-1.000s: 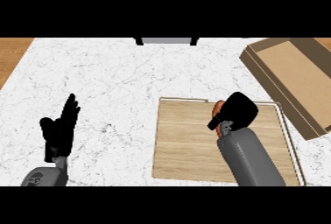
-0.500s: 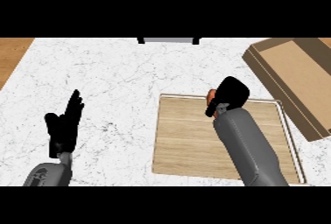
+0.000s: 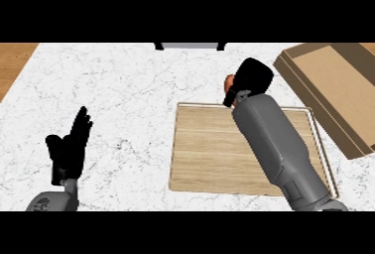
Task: Pick the sweet potato from the tray and place it in the cardboard box
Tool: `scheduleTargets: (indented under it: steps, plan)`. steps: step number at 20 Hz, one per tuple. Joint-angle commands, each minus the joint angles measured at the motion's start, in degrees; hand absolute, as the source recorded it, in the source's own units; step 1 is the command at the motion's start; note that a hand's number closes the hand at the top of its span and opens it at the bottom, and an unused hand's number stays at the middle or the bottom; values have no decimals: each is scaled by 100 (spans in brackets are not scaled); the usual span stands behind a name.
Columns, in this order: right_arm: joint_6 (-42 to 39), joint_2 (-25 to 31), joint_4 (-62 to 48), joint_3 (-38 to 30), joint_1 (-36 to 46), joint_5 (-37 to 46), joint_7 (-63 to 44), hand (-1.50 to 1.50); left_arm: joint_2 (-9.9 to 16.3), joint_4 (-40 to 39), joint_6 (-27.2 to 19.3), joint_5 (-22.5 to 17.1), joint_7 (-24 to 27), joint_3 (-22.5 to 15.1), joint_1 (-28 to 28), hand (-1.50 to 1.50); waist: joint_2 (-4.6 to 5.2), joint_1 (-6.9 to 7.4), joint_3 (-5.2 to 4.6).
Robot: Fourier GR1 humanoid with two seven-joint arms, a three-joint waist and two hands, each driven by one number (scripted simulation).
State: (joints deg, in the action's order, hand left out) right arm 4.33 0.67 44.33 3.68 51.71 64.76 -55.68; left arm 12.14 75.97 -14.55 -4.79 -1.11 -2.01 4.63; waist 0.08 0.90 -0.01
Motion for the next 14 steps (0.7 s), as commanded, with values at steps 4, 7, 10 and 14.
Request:
scheduleTargets:
  steps: [4,7,10,14]
  plan:
    - [-392,183,1079,123,614,355,-675,150,10,-23,-62,51,-129,107,77,0,-39,-113,-1]
    - [-765,424,1560,63,788,435,-823,150,119,-145,217,-120,69,266,22,0,-38,-114,-3]
    - [-737,456,1884,-46,784,574,-1042,150,-7,-317,97,26,71,204,249,0,-24,-129,-3]
    - [-1326,1046,2033,-161,635,701,-804,150,-48,-250,60,112,161,174,7,0,-23,-123,-3]
